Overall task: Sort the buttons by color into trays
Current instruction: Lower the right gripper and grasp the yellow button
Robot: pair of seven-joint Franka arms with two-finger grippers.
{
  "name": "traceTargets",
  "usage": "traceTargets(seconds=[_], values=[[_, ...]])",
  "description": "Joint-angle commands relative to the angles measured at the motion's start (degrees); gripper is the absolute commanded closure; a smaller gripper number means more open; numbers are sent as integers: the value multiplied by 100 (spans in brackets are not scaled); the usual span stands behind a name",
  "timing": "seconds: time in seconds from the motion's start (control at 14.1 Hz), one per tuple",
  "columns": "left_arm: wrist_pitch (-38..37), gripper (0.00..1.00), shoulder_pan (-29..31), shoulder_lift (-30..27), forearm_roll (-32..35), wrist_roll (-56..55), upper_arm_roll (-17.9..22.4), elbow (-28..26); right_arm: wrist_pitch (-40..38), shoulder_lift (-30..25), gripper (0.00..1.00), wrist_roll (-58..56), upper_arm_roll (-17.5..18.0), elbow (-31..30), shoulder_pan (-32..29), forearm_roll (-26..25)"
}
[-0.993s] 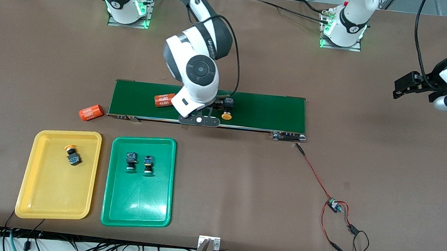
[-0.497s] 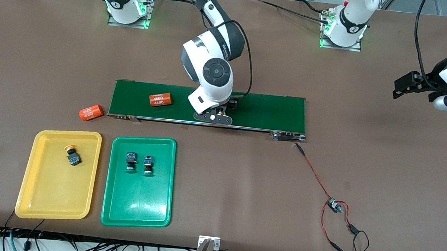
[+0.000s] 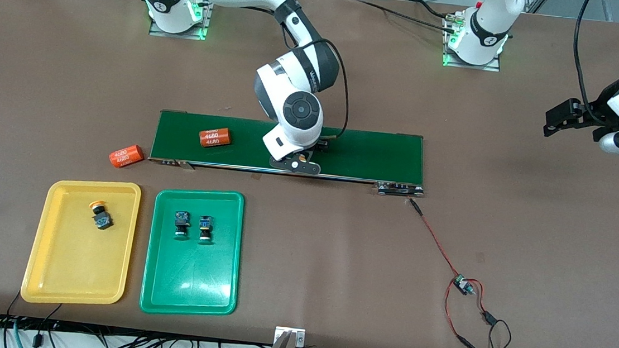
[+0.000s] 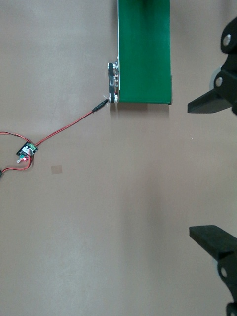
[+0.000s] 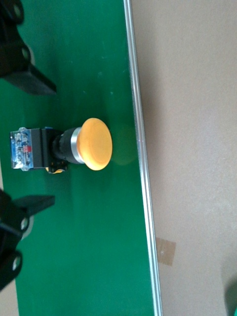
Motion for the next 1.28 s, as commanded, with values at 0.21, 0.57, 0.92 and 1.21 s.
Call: traceTargets(seconds=[0.21, 0.57, 0.92, 1.21], values=[[-133, 0, -35, 51, -39, 105, 27, 171, 182, -6, 68, -92, -41, -206, 47, 106], [-133, 0, -35, 60, -39, 105, 18, 171, 209, -68, 93, -39, -58, -145, 64, 97], [-133, 0, -35, 60, -39, 105, 18, 171, 130, -348, 100, -153, -233, 242, -330, 62], [-133, 0, -35, 51, -39, 105, 18, 171, 25, -358, 100, -827, -568, 594, -944, 70]])
